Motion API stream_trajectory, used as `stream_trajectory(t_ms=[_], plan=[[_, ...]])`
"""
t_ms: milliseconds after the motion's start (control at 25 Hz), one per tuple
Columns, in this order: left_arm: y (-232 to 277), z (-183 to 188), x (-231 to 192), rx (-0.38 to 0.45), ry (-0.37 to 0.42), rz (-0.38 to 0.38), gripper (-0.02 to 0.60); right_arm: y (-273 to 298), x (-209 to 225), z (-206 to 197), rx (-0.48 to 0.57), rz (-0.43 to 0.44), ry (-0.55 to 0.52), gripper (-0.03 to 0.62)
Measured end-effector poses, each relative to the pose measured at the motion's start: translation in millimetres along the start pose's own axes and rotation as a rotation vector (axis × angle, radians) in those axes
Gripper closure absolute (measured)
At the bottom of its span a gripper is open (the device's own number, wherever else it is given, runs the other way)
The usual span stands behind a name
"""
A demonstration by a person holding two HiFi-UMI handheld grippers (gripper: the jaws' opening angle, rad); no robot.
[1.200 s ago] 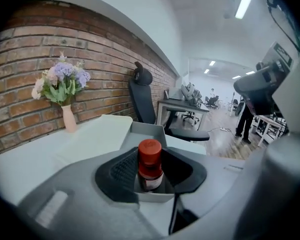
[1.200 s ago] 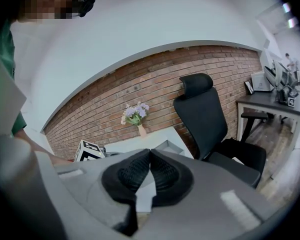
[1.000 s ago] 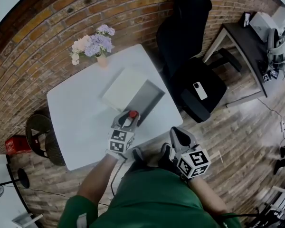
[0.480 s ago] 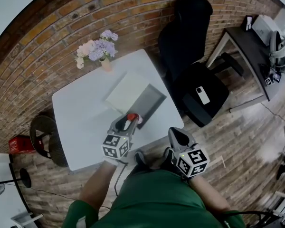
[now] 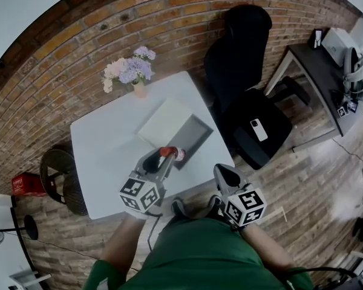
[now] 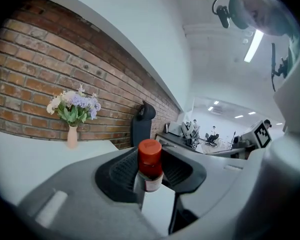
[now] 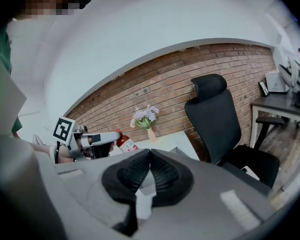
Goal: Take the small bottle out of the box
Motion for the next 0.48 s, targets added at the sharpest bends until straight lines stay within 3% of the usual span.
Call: stream_trajectory(t_ms=[200, 480], plan=[[-8, 19, 3, 0.057, -0.083, -0.028, 0.436, 1, 2, 11, 0.016, 0.023, 0.043, 0.591], [-18, 42, 12, 0.115, -0.107, -0.056, 0.436, 0, 9, 36, 0.070, 0.036, 0.059, 0.591]])
Point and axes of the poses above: the fingertips, and each gripper's own axes: y forward along the fingers, x to its right, z out of its top, the point moved 8 cm from there along -y, backward along the fingers, and after that the axes turned 2 degrees about x, right-handed, at the moved point
